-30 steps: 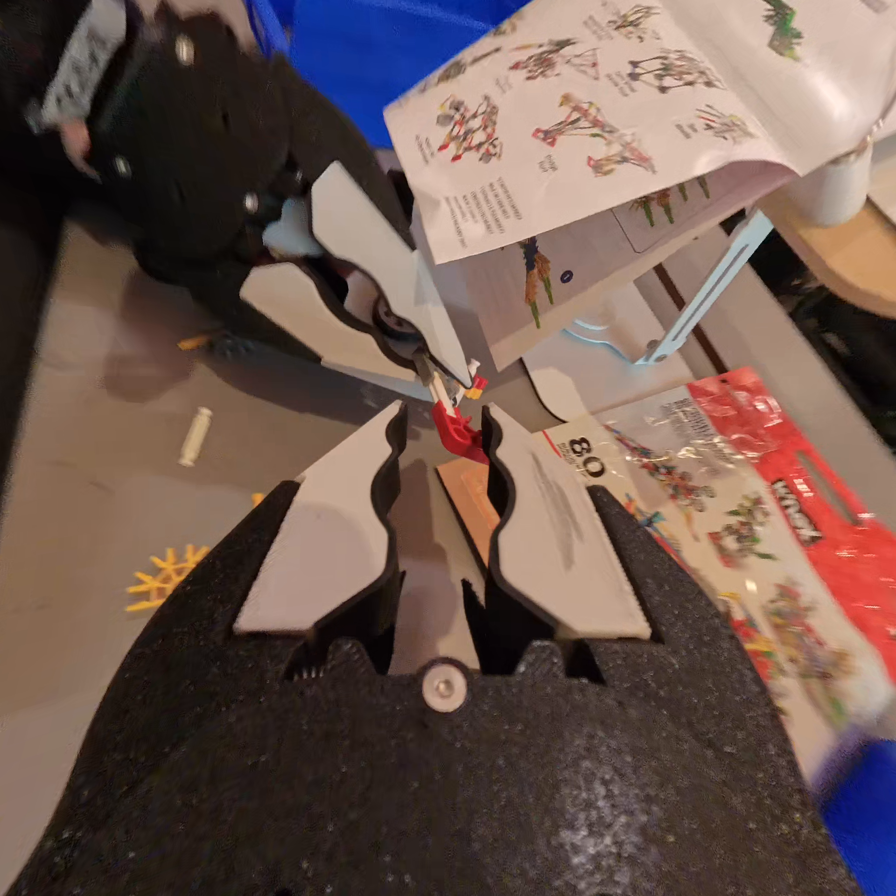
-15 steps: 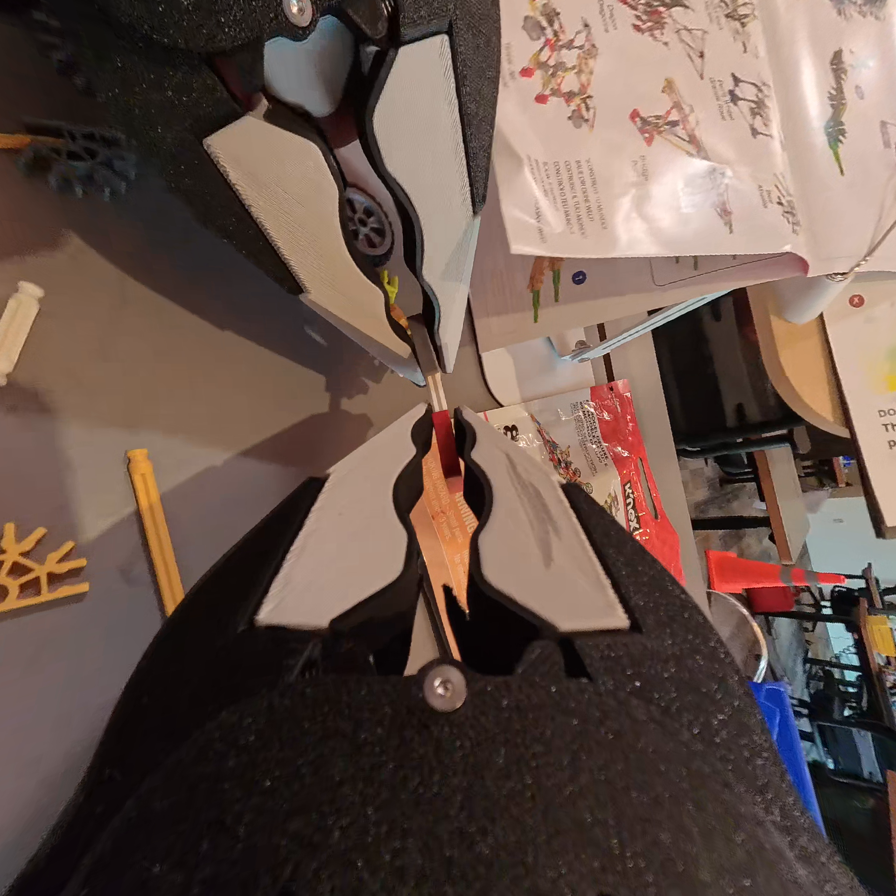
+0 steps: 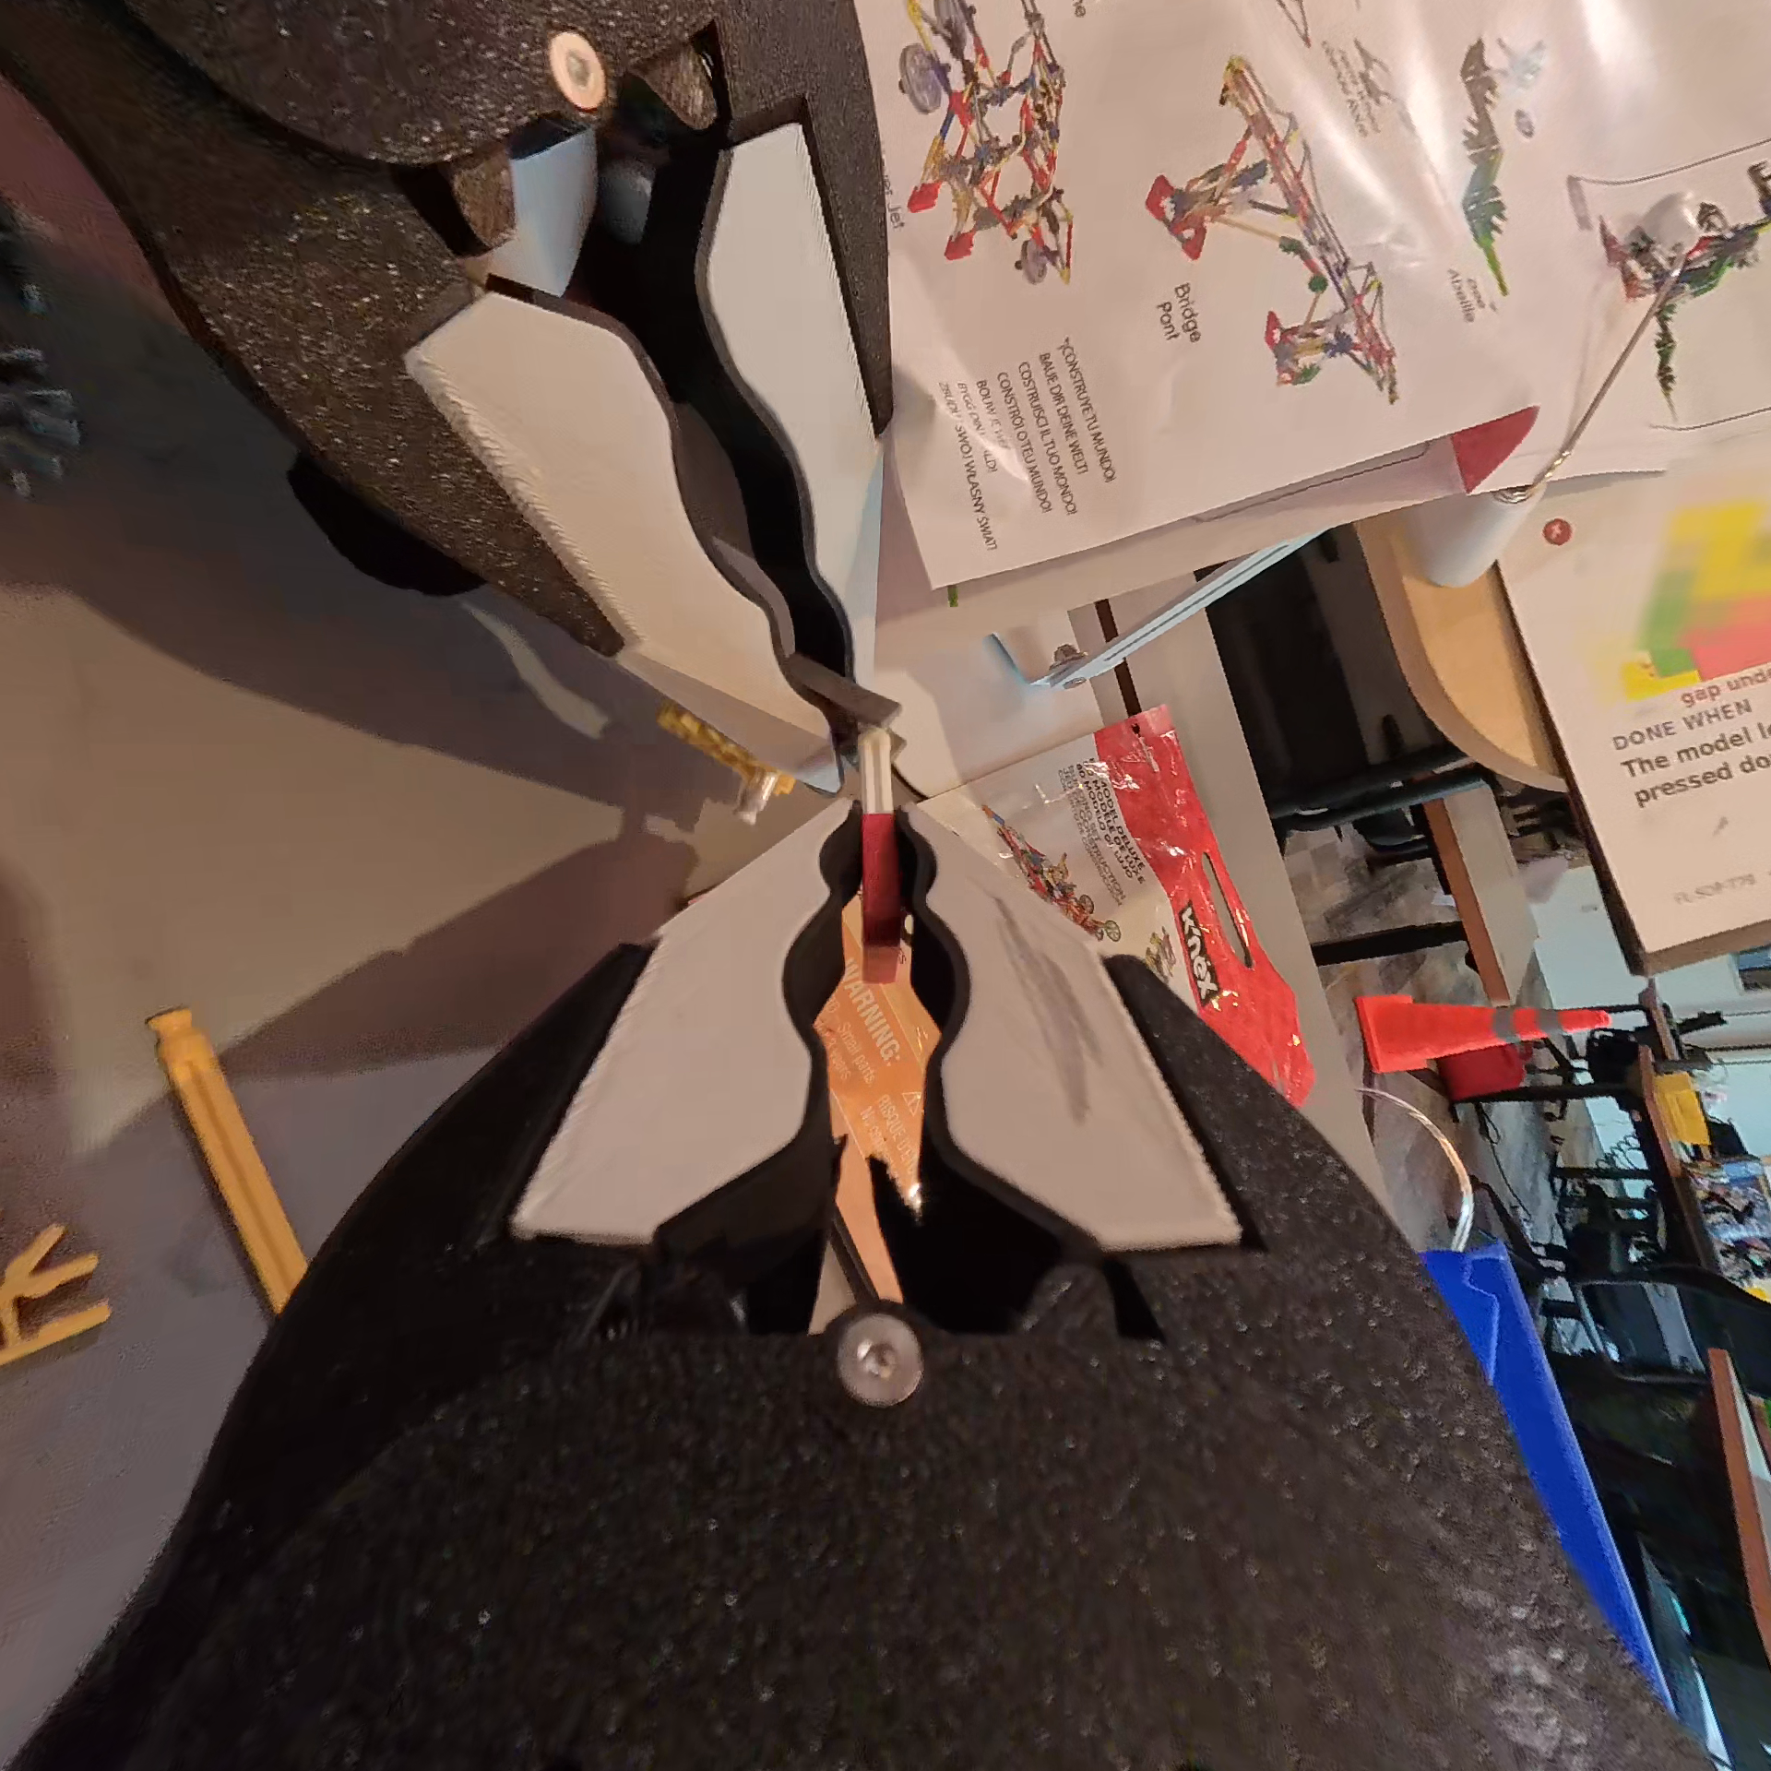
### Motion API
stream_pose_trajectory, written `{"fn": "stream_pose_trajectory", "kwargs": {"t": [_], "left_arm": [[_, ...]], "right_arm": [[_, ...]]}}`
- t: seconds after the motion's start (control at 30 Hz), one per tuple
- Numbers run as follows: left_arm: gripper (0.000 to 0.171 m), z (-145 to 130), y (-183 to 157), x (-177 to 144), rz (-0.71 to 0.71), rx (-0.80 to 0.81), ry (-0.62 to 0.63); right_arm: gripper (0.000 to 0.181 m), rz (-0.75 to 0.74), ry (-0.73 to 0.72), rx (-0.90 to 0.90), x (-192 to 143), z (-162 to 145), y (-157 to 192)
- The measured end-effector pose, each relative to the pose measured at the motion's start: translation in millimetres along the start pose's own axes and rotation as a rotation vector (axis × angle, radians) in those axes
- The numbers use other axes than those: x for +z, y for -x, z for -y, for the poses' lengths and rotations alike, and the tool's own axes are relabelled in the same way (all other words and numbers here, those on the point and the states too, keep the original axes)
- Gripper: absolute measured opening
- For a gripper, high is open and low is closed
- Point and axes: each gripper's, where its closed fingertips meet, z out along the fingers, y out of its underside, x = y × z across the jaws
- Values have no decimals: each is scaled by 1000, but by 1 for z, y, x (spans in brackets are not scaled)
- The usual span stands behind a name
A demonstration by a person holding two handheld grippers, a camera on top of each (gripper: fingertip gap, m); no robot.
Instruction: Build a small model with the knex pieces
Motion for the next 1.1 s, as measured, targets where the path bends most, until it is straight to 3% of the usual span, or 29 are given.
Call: {"fn": "stream_pose_trajectory", "kwargs": {"t": [0.17,0.6,0.77,0.93,1.1], "left_arm": [[4,1,1,3,-5,-29,1],[3,15,7,4,-74,-313,-79],[3,15,9,4,-51,-302,-75],[3,13,11,7,27,-190,-53],[3,12,15,7,83,-132,-35]], "right_arm": [[4,-33,22,-27,2,-2,-2],[4,-168,36,-77,2,4,-15],[4,-200,51,-83,3,4,-17],[4,-195,74,-75,5,0,-16],[3,-178,74,24,7,-1,-15]]}}
